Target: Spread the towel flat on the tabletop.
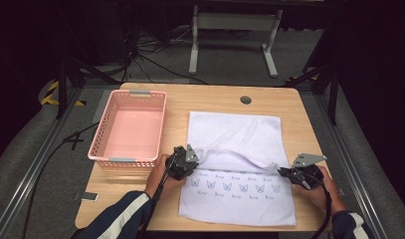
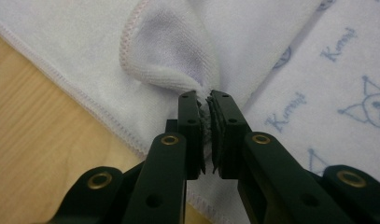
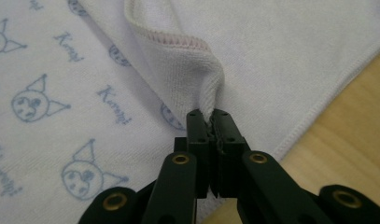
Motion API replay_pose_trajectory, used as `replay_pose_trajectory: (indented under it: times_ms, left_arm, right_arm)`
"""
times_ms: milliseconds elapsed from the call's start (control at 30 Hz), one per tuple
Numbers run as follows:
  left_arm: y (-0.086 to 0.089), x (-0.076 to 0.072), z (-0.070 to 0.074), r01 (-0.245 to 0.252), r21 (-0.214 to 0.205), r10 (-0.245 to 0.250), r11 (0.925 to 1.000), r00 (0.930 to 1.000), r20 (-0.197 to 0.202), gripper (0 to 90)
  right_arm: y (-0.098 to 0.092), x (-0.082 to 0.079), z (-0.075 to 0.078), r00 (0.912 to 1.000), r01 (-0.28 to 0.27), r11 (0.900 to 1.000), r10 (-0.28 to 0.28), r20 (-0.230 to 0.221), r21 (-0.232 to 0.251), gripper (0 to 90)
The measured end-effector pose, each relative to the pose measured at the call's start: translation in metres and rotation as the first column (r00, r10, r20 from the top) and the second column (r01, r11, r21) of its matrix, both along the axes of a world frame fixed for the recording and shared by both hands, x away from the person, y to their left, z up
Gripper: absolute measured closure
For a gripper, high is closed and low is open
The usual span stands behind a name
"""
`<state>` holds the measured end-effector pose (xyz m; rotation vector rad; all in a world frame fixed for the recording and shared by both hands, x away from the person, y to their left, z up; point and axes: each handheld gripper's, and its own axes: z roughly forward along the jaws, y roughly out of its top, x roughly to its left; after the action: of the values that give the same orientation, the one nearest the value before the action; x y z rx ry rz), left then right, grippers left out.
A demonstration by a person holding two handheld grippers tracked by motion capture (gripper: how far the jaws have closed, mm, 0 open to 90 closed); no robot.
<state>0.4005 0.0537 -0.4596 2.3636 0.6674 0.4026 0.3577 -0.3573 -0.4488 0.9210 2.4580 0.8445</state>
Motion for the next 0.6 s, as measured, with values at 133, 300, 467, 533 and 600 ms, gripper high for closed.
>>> replay_pose_trajectory:
  times_ms: [133,300,467,533,600]
  left_arm:
    - [-0.002,0.009,0.001,-0.022,-0.017,0.022,0.9996,0.9996,0.015,83.4]
    - [0.013,-0.008,0.034,0.012,-0.137,0.001,0.9905,0.9955,0.095,83.6]
    - [0.028,-0.034,0.056,0.085,-0.195,-0.057,0.9772,0.9879,0.144,83.4]
    - [0.035,-0.051,0.055,0.134,-0.198,-0.105,0.9710,0.9829,0.151,83.2]
    - [0.039,-0.065,0.049,0.176,-0.180,-0.153,0.9677,0.9790,0.135,82.2]
  right_arm:
    - [0.000,0.018,0.001,0.9996,0.024,0.9997,-0.024,0.015,0.002,86.8]
    - [-0.016,0.002,0.030,0.9936,-0.005,0.9899,-0.011,0.112,0.141,86.9]
    - [-0.025,-0.025,0.060,0.9811,-0.125,0.9754,0.094,0.169,0.181,86.9]
    - [-0.027,-0.039,0.065,0.9756,-0.179,0.9700,0.154,0.157,0.164,86.8]
    - [-0.028,-0.053,0.062,0.9669,-0.242,0.9578,0.224,0.121,0.155,86.3]
